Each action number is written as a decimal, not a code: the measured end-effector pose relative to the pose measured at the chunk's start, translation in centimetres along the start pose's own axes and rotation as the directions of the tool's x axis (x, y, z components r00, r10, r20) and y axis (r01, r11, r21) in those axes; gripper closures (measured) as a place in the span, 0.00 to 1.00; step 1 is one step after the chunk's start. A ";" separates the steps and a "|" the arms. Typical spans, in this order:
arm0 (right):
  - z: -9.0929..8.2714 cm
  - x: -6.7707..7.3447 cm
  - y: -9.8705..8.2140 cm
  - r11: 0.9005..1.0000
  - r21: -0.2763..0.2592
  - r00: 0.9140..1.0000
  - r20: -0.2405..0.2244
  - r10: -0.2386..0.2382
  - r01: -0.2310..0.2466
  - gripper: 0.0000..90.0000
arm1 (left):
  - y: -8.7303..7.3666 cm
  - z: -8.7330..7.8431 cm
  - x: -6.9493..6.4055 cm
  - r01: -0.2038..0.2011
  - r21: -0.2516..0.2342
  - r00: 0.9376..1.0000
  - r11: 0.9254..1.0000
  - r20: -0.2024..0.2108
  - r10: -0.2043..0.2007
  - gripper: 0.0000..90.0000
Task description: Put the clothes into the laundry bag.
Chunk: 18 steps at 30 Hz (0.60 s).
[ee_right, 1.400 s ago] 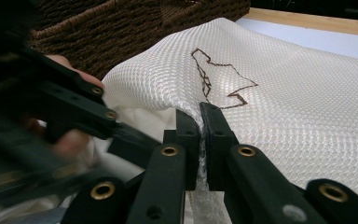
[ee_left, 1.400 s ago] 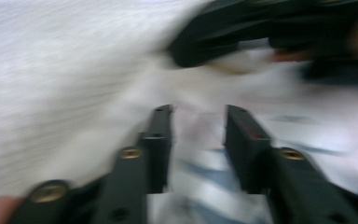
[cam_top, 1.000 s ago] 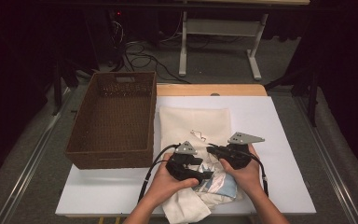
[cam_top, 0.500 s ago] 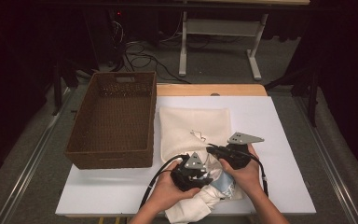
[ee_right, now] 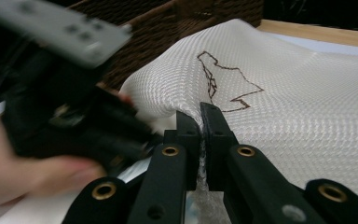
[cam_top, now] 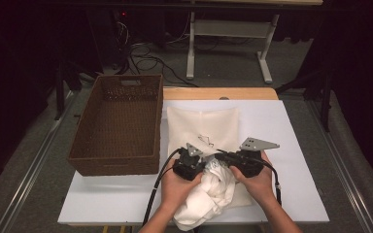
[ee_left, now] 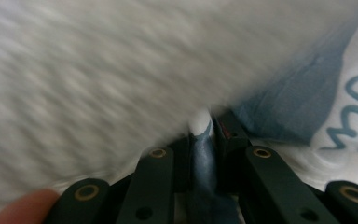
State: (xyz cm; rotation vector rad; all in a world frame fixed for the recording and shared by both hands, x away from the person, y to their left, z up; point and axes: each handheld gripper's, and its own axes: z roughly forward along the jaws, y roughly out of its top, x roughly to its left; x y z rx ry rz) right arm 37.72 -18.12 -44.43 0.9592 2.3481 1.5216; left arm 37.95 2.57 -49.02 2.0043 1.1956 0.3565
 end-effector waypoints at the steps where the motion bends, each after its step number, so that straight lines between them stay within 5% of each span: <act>1: 0.2 0.3 -0.1 1.000 0.008 1.000 -0.002 -0.005 0.005 0.98 | 0.1 0.1 -0.1 0.013 -0.014 1.000 1.000 -0.028 -0.013 0.88; 3: 0.4 0.4 -0.3 1.000 0.019 1.000 0.002 -0.016 0.016 0.98 | 0.1 0.3 0.0 0.039 -0.055 0.998 0.998 -0.057 -0.042 0.87; 6: 0.5 0.1 -0.4 1.000 0.018 1.000 0.008 0.003 -0.003 0.98 | 0.0 -0.5 -0.1 0.045 -0.075 0.999 0.996 -0.009 -0.046 0.79; 7: 0.3 -0.2 -0.5 1.000 0.010 1.000 0.008 0.009 -0.009 0.98 | -0.1 -1.8 0.0 0.060 -0.092 0.998 0.994 0.042 -0.057 0.70; 8: 0.3 -0.3 -0.6 1.000 0.010 1.000 0.012 0.013 -0.014 0.98 | -0.1 -1.8 0.0 0.060 -0.092 0.998 0.994 0.042 -0.057 0.65; 11: 0.3 -0.6 -0.6 1.000 0.008 1.000 0.018 0.021 -0.021 0.98 | -0.2 -4.2 0.5 0.048 -0.112 0.991 0.993 0.126 -0.034 0.55; 15: 0.5 -0.8 -0.6 1.000 0.007 0.999 0.017 0.029 -0.029 0.98 | -0.4 -5.1 -0.6 -0.029 -0.074 0.970 0.997 0.239 0.045 0.44; 16: 0.5 -0.8 -0.6 0.999 0.008 0.999 0.017 0.031 -0.031 0.98 | -0.5 -4.5 -1.2 -0.064 -0.046 0.968 0.997 0.241 0.073 0.41; 18: 0.6 -0.7 -0.6 0.999 0.011 0.999 0.014 0.030 -0.030 0.98 | -0.7 -3.2 -2.4 -0.144 -0.003 0.975 0.990 0.168 0.143 0.36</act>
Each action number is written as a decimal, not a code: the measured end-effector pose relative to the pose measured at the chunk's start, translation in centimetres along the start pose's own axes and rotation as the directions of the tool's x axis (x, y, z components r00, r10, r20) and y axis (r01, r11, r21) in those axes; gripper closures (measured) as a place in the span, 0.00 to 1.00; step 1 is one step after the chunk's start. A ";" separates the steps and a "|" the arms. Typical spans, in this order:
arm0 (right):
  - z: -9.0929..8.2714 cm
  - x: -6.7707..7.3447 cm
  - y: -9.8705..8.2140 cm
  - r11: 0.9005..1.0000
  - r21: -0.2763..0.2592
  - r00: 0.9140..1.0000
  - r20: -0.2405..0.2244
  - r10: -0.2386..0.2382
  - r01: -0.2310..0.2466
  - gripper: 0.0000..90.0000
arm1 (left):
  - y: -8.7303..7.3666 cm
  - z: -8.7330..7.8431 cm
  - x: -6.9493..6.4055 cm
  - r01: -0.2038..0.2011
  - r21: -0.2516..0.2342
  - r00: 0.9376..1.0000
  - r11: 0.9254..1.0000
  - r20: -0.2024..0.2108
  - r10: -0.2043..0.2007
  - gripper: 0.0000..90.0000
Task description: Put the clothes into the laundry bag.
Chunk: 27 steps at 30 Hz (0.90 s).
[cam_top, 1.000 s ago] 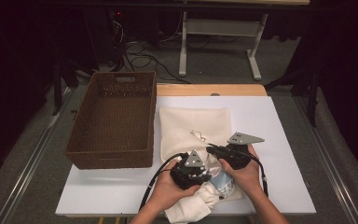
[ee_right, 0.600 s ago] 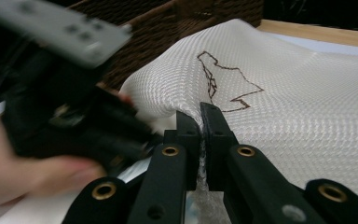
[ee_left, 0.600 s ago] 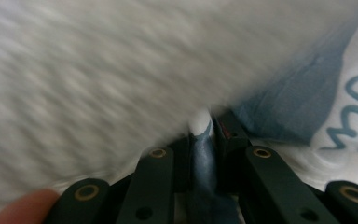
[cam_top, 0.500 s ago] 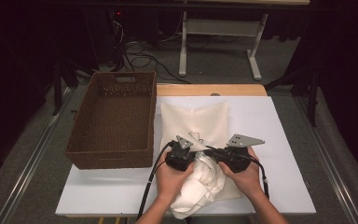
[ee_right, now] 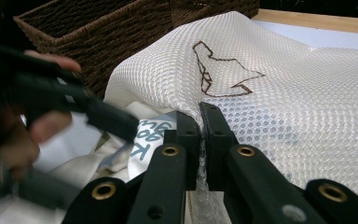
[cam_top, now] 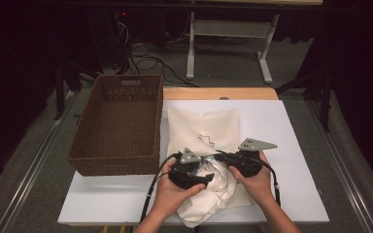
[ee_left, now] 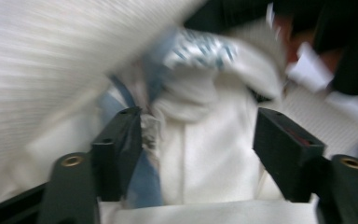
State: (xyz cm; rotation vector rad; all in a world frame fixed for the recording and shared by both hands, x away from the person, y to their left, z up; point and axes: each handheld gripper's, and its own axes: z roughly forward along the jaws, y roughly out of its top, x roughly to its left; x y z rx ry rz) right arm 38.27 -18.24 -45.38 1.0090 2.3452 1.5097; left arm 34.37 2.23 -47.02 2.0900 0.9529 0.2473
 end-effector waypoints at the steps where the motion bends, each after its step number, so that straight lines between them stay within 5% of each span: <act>1: 0.0 0.1 0.0 1.000 0.005 1.000 0.003 -0.002 0.002 0.98 | 0.0 0.6 -0.2 -0.001 0.013 1.000 1.000 -0.031 0.001 0.37; 3: 0.2 0.4 -0.1 1.000 0.014 1.000 0.000 -0.007 0.007 0.98 | 0.2 1.5 -0.3 0.008 0.032 0.997 0.999 -0.073 -0.006 0.45; 5: 0.3 0.6 -0.3 1.000 0.017 1.000 -0.015 -0.008 0.009 0.98 | 0.4 2.2 -0.5 -0.042 0.049 0.993 0.998 -0.111 0.047 0.54; 7: 0.4 0.8 -0.3 1.000 0.022 1.000 -0.029 -0.004 0.004 0.98 | 0.6 2.3 -0.7 -0.068 0.035 0.981 0.997 -0.181 0.073 0.69; 11: 0.5 1.1 -0.3 0.999 0.024 0.999 -0.032 -0.022 0.023 0.98 | 1.0 2.7 0.4 0.014 -0.034 0.973 0.999 -0.228 -0.021 0.83; 14: 0.5 1.0 -0.6 0.999 0.037 0.999 -0.008 -0.036 0.036 0.98 | 0.9 3.3 1.1 0.077 -0.125 0.944 0.989 -0.310 -0.113 0.84; 15: 0.6 0.8 -0.9 0.998 0.048 0.999 0.011 -0.034 0.034 0.98 | 0.9 3.6 1.2 0.100 -0.138 0.943 0.985 -0.304 -0.138 0.81; 17: 0.6 0.6 -1.0 0.999 0.048 0.999 0.020 -0.025 0.024 0.98 | 1.2 3.7 1.1 0.110 -0.128 0.955 0.986 -0.262 -0.140 0.75; 20: 0.3 0.0 -1.1 0.999 0.034 1.000 0.021 -0.001 0.001 0.98 | 1.1 2.2 0.6 0.061 -0.099 0.984 0.993 -0.159 -0.076 0.47; 22: 0.3 -0.4 -1.0 1.000 0.021 1.000 0.018 0.011 -0.012 0.98 | 0.7 0.5 0.6 0.046 -0.090 0.994 0.995 -0.096 -0.054 0.39; 23: 0.3 -0.5 -1.0 1.000 0.018 1.000 0.016 0.017 -0.017 0.98 | 0.4 -0.3 0.9 0.072 -0.087 0.997 0.994 -0.035 -0.075 0.34; 25: 0.4 -0.4 -1.0 1.000 0.017 1.000 0.015 0.014 -0.015 0.98 | -0.5 -1.5 1.3 0.112 -0.069 0.992 0.991 0.061 -0.108 0.30; 27: 0.4 -0.4 -1.0 1.000 0.020 1.000 0.017 0.012 -0.013 0.98 | -1.5 -1.7 1.2 0.096 -0.022 0.994 0.995 0.062 -0.094 0.28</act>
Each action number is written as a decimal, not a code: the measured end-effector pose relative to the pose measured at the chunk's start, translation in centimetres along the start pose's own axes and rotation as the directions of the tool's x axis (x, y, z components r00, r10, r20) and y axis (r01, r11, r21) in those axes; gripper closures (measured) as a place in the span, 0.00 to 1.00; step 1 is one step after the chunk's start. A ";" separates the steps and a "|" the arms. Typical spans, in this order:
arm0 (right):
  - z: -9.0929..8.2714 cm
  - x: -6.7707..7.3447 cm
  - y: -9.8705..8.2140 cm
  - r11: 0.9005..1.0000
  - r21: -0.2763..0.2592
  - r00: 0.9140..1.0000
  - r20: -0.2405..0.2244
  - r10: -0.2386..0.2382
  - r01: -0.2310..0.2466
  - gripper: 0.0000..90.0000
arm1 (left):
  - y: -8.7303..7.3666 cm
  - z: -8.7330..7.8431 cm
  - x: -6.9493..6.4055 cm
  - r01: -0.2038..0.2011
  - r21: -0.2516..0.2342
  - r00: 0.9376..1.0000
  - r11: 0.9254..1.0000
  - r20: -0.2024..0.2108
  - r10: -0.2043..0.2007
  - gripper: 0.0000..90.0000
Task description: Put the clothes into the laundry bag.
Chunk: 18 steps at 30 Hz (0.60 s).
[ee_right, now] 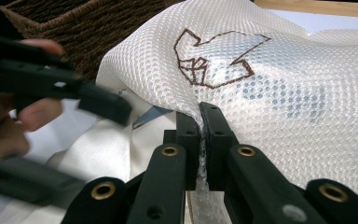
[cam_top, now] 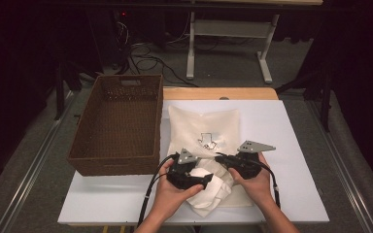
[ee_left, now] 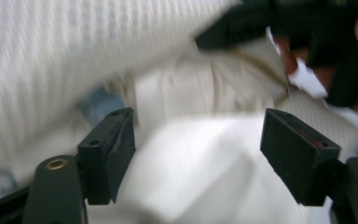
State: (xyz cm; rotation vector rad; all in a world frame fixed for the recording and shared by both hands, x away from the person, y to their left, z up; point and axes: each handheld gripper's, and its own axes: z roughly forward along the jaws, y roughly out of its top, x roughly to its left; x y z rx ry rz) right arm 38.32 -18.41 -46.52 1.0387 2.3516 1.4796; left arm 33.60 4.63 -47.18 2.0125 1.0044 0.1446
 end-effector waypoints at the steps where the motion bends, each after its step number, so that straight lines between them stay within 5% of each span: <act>1: 0.0 0.0 0.0 1.000 0.000 1.000 -0.001 0.000 0.000 0.98 | -0.5 0.2 -0.1 -0.018 0.019 1.000 1.000 -0.011 0.018 0.27; 5: 0.2 0.4 -0.1 1.000 0.010 1.000 -0.010 -0.001 0.001 0.98 | -1.2 2.1 -0.6 -0.021 0.092 0.997 0.996 -0.074 0.028 0.28; 7: 0.4 0.6 -0.1 1.000 0.013 1.000 -0.017 -0.004 0.005 0.98 | -1.2 3.3 -1.3 -0.066 0.108 0.981 0.992 -0.176 0.085 0.44; 9: 0.6 0.7 0.0 1.000 0.012 1.000 -0.020 -0.004 0.004 0.98 | -0.7 3.8 -1.9 -0.083 0.124 0.970 0.989 -0.219 0.109 0.54; 11: 0.7 0.8 0.0 1.000 0.013 1.000 -0.025 0.003 -0.003 0.98 | -0.2 4.0 -2.0 -0.079 0.107 0.965 0.991 -0.241 0.103 0.69; 14: 0.9 1.0 -0.2 1.000 0.024 0.999 -0.033 -0.006 0.007 0.98 | 0.5 3.7 -1.5 -0.006 0.032 0.977 0.999 -0.213 0.013 0.78; 18: 0.9 1.2 -0.3 0.999 0.037 1.000 -0.022 -0.021 0.022 0.98 | 1.3 4.4 -0.8 -0.006 -0.073 0.955 0.997 -0.296 -0.016 0.79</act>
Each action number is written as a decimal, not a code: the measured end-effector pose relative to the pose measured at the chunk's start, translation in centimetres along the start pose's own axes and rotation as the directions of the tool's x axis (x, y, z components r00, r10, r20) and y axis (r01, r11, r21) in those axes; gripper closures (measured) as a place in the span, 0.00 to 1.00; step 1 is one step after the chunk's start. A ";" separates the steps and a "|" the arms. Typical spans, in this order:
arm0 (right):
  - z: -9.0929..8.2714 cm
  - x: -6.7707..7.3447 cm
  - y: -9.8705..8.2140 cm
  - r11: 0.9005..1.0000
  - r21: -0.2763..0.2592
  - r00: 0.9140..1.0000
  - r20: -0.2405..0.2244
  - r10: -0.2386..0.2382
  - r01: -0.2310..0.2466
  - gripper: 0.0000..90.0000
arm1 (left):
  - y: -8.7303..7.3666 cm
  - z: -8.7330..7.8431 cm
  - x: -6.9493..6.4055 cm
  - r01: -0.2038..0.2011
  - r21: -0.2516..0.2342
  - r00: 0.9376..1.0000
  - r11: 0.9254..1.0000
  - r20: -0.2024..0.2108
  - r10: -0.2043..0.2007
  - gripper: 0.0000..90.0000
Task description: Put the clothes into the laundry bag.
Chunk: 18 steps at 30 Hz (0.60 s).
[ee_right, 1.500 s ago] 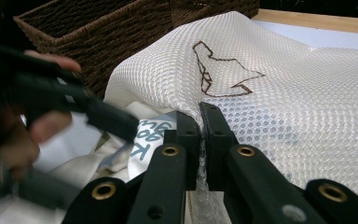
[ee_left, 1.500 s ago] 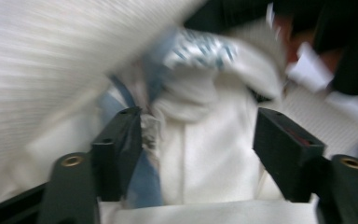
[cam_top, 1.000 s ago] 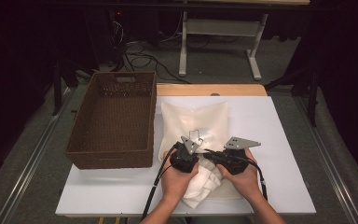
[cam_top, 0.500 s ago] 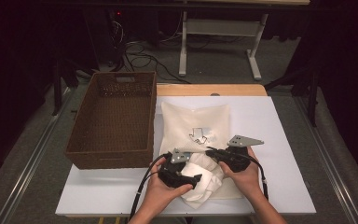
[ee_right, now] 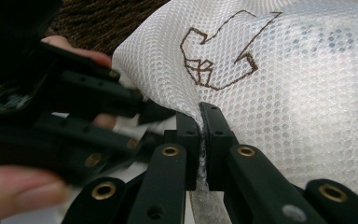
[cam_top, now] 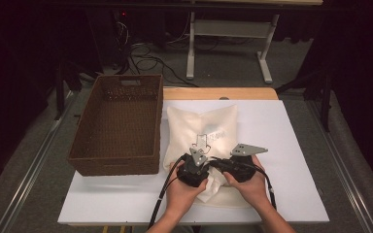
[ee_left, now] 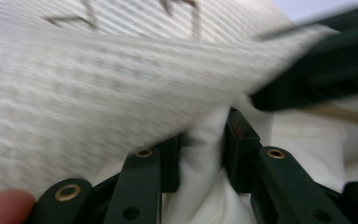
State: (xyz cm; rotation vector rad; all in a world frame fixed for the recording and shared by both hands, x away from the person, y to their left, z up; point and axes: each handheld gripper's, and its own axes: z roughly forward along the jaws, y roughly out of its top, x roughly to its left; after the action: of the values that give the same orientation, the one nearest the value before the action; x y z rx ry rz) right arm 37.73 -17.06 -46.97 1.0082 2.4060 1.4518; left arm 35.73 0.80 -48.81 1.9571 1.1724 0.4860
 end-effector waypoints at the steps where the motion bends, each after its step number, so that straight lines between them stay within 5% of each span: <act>1: 0.0 0.0 0.0 1.000 0.000 1.000 0.000 0.000 0.000 0.98 | -0.1 0.6 0.1 -0.003 -0.013 1.000 1.000 -0.025 0.003 0.79; 2: -0.2 -0.2 -0.1 1.000 -0.003 1.000 0.007 0.009 -0.009 0.98 | -0.4 1.9 0.5 0.032 0.021 0.999 0.999 -0.013 -0.032 0.76; 4: -0.2 -0.5 -0.2 1.000 -0.002 1.000 0.010 0.012 -0.012 0.98 | -0.3 1.8 0.6 0.040 0.025 0.999 0.999 -0.002 -0.040 0.70; 6: -0.3 -0.6 -0.3 1.000 0.001 1.000 0.012 0.012 -0.012 0.98 | 0.0 0.4 0.6 0.016 0.015 1.000 1.000 0.027 -0.017 0.64; 8: -0.2 -0.9 -0.2 1.000 -0.009 1.000 0.016 0.018 -0.018 0.98 | 0.0 -2.1 1.3 0.010 0.025 0.994 1.000 0.108 -0.013 0.47; 12: -0.1 -1.0 -0.2 1.000 -0.005 1.000 0.019 0.021 -0.021 0.98 | -0.6 -4.1 1.5 -0.002 0.045 0.987 0.999 0.161 -0.005 0.41; 14: 0.0 -0.9 -0.2 1.000 -0.003 1.000 0.020 0.024 -0.024 0.98 | -1.3 -4.1 1.0 -0.046 0.092 0.985 0.995 0.170 0.030 0.38; 17: 0.0 -0.9 -0.2 1.000 -0.003 1.000 0.021 0.020 -0.020 0.98 | -2.4 -2.0 0.0 -0.105 0.191 0.986 0.976 0.149 0.077 0.33; 18: 0.0 -0.7 -0.2 1.000 -0.005 1.000 0.016 0.027 -0.026 0.98 | -2.5 -1.0 -0.3 -0.096 0.194 0.992 0.976 0.097 0.078 0.41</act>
State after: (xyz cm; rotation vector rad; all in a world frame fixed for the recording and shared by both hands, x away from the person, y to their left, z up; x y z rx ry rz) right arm 38.19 -17.61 -47.28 1.0504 2.3857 1.4520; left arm 33.49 1.61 -50.16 2.1854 1.1183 0.3325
